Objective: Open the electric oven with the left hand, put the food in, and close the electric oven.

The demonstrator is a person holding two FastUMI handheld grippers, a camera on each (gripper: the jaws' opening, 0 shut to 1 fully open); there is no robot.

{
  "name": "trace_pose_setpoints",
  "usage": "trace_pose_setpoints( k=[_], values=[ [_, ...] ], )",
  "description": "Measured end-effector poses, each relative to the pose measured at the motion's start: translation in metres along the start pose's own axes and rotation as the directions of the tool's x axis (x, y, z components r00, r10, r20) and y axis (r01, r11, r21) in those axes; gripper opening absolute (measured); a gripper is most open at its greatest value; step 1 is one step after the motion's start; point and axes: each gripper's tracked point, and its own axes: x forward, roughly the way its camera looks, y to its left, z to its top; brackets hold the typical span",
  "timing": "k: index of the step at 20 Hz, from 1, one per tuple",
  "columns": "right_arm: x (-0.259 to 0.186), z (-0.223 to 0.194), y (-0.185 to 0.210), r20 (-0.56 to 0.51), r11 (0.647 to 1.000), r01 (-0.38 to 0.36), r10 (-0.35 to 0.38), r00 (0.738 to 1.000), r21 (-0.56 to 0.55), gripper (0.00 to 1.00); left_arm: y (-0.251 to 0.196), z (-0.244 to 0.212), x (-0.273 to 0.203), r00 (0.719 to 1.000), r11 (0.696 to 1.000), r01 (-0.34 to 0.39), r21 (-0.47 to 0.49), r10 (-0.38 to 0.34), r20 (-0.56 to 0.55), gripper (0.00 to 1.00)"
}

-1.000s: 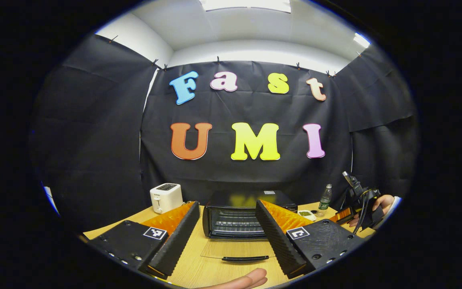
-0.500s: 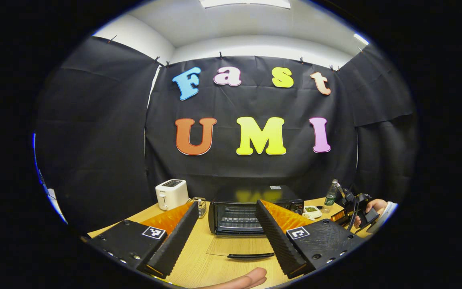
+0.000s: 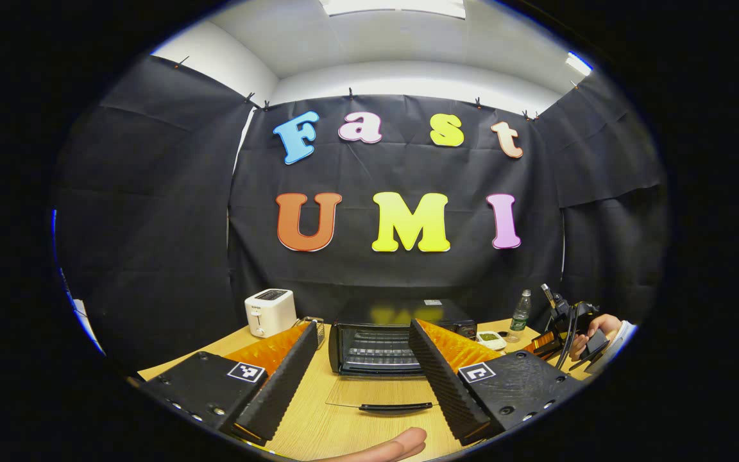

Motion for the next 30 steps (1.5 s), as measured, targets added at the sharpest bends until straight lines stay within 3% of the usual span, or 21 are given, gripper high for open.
trace_pose_setpoints(
  k=[6,10,12,18,21,24,26,28,29,30],
  values=[
    [-0.016,-0.022,0.056,0.125,0.994,-0.109,0.107,0.986,0.01,0.41,0.01,0.003,-0.022,1.0,0.999,0.024,0.021,-0.025,0.014,0.94],
    [0.003,-0.04,0.098,0.185,0.969,-0.24,0.226,0.956,0.057,0.4,0.018,0.003,-0.029,0.999,1.0,0.029,0.011,-0.03,0.025,0.94],
    [0.021,-0.036,0.113,0.26,0.953,-0.283,0.247,0.934,0.111,0.4,0.028,0.001,-0.032,1.0,1.0,0.021,0.011,-0.022,0.021,0.94],
    [0.079,-0.01,0.144,0.493,0.926,-0.328,0.201,0.846,0.186,0.4,0.053,-0.003,-0.042,0.999,1.0,0.005,-0.006,-0.005,0.033,0.94],
    [0.118,0.001,0.157,0.526,0.944,-0.286,0.163,0.835,0.162,0.4,0.062,-0.003,-0.049,0.999,1.0,0.003,-0.015,-0.002,0.038,0.94],
    [0.157,0.019,0.163,0.583,0.934,-0.269,0.085,0.808,0.236,0.4,0.068,-0.007,-0.052,0.999,0.999,0.015,-0.029,-0.014,0.036,0.94],
    [0.169,0.039,0.166,0.665,0.933,-0.265,0.038,0.746,0.244,0.4,0.074,-0.011,-0.054,1.0,1.0,0.016,-0.022,-0.016,0.026,0.93],
    [0.173,0.068,0.163,0.765,0.927,-0.279,-0.012,0.644,0.25,0.4,0.08,-0.015,-0.056,1.0,1.0,0.018,-0.013,-0.017,0.017,0.93],
    [0.181,0.078,0.159,0.785,0.926,-0.272,-0.039,0.618,0.26,0.41,0.085,-0.017,-0.057,1.0,1.0,0.012,-0.015,-0.012,0.015,0.93],
    [0.191,0.082,0.155,0.791,0.922,-0.269,-0.062,0.608,0.279,0.41,0.088,-0.016,-0.057,1.0,1.0,0.012,-0.019,-0.012,0.013,0.93]
  ],
)
